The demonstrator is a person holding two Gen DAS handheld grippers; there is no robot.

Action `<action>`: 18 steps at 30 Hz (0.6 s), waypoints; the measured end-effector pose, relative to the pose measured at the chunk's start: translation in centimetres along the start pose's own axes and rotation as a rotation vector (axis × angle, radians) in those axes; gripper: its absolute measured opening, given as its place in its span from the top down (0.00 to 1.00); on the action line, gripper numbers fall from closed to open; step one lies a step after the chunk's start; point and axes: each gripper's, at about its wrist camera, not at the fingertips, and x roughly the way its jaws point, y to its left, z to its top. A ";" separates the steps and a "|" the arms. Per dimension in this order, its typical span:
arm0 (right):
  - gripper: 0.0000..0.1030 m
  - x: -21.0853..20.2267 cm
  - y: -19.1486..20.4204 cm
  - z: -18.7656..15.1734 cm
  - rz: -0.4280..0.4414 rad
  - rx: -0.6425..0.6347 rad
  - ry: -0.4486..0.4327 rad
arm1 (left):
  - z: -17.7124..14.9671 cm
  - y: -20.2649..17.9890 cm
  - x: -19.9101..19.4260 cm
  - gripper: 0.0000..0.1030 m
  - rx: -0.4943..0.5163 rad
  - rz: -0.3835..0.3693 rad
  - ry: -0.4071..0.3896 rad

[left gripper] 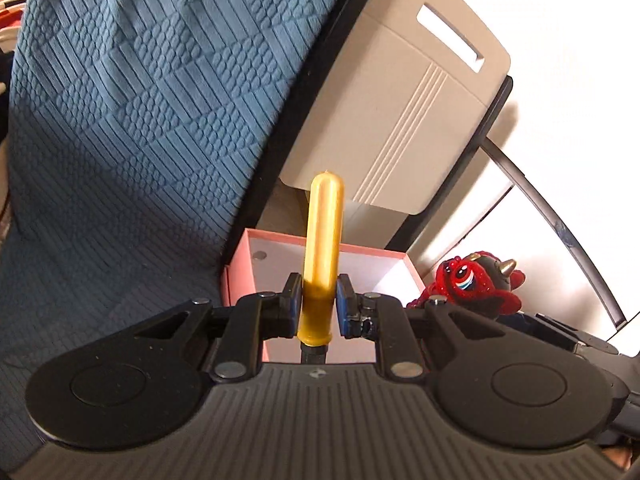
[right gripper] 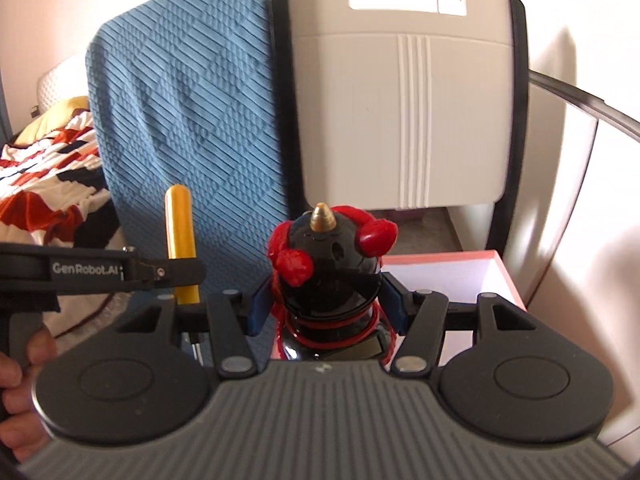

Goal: Organize rigid objects
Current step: 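Carry the screwdriver and spring toy over the pink box with both grippers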

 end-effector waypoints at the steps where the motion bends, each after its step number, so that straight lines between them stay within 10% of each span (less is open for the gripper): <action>1: 0.42 0.2 -0.5 -0.4 -0.008 0.009 0.009 | -0.3 -0.2 0.7 0.80 -0.005 -0.001 0.019; 18: 0.42 3.2 -7.3 -8.1 -0.079 0.132 0.228 | -7.5 -2.8 10.6 0.80 0.006 0.052 0.279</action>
